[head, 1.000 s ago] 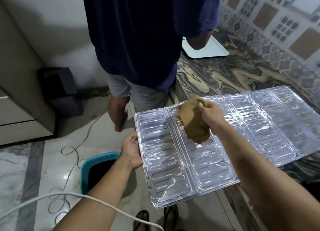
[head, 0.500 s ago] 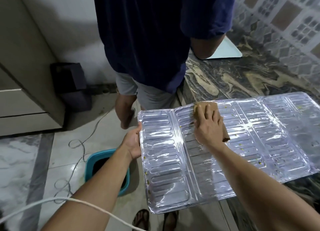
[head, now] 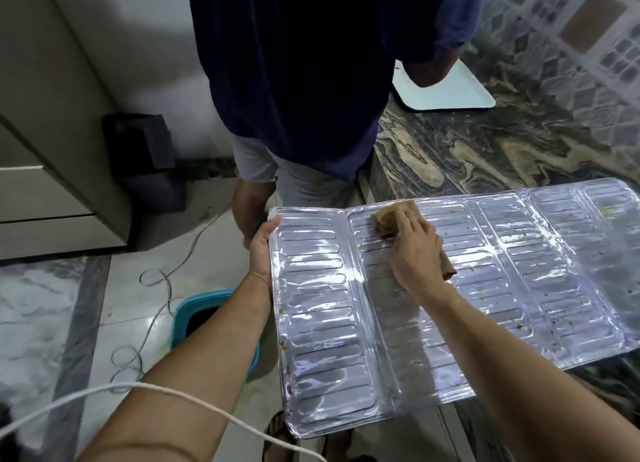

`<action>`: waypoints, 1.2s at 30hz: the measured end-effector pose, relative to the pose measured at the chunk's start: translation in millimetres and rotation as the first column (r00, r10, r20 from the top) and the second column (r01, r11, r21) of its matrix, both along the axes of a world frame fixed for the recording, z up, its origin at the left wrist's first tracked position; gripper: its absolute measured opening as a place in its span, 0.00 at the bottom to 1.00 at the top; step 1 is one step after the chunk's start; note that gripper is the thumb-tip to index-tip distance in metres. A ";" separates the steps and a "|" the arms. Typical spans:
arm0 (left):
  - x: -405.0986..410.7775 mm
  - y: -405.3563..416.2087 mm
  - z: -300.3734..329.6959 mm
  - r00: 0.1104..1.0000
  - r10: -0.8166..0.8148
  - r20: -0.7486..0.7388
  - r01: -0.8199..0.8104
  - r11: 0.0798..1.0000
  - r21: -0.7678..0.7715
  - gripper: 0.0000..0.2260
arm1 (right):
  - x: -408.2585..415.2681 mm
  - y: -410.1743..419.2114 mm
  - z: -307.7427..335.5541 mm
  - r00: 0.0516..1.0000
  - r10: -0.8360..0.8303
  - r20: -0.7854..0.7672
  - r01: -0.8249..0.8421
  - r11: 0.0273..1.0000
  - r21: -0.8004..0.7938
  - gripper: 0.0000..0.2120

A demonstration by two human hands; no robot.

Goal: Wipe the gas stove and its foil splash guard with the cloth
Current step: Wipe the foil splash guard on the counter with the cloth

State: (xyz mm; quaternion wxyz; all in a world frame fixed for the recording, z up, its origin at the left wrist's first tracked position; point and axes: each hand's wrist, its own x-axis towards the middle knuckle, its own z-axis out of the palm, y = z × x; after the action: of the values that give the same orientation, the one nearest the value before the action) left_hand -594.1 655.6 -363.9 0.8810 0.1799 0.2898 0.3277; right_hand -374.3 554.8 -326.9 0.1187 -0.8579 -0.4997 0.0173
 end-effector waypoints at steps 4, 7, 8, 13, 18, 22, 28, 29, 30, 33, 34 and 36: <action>1.2 4.1 -6.6 1.000 0.010 0.029 -0.010 1.000 -0.002 0.24 | -29.8 2.7 5.5 0.986 0.123 -0.115 -0.123 0.992 0.001 0.24; 3.4 -0.2 -1.2 0.999 -0.008 0.050 0.007 1.000 0.024 0.24 | -59.1 7.1 6.8 0.936 0.208 -0.285 -0.198 0.978 0.064 0.23; 4.2 -2.1 1.2 0.999 -0.012 0.047 0.011 1.000 0.027 0.23 | -68.2 8.8 6.6 0.912 0.228 -0.341 -0.206 0.974 0.099 0.25; 4.8 -1.5 5.1 0.997 0.054 0.047 -0.054 0.999 -0.008 0.30 | -89.1 7.1 18.3 0.850 0.385 -0.360 -0.283 0.910 0.304 0.22; 7.5 -4.8 8.8 0.997 0.006 0.076 -0.007 1.000 0.004 0.28 | -46.0 16.5 23.7 0.922 0.105 -0.373 -0.009 0.968 0.252 0.16; 11.5 -6.3 15.3 0.994 0.009 0.106 -0.010 1.000 0.005 0.28 | -58.6 27.6 31.8 0.886 0.083 -0.456 0.028 0.972 0.232 0.16; 14.8 -0.5 19.3 0.995 0.009 0.098 -0.004 0.999 -0.045 0.31 | -111.8 30.5 40.0 0.826 0.441 -0.351 -0.300 0.872 0.387 0.21; 14.1 1.6 18.3 0.996 0.008 0.090 -0.003 0.998 -0.060 0.30 | -116.0 29.4 37.9 0.823 0.458 -0.336 -0.335 0.870 0.362 0.21; 13.8 1.9 17.5 0.994 0.016 0.107 -0.008 0.997 -0.072 0.30 | -119.2 27.0 36.2 0.824 0.464 -0.324 -0.363 0.873 0.326 0.21; 12.2 0.3 22.0 0.984 -0.033 0.175 0.045 0.997 -0.068 0.38 | -122.6 7.4 33.1 0.781 0.540 -0.313 -0.467 0.839 0.281 0.22; 12.3 1.7 21.7 0.988 -0.032 0.150 0.038 0.999 -0.038 0.41 | -122.4 -3.5 32.1 0.763 0.563 -0.317 -0.501 0.826 0.260 0.22; 11.6 0.3 21.3 0.993 -0.030 0.110 0.029 1.000 0.006 0.42 | -119.5 -27.9 31.3 0.731 0.609 -0.307 -0.573 0.792 0.208 0.22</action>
State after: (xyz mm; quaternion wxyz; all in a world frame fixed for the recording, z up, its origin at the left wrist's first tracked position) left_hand -582.5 656.0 -342.5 0.9001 0.1677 0.2374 0.3247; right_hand -493.8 526.9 -295.6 0.2383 -0.6289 -0.7165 0.1855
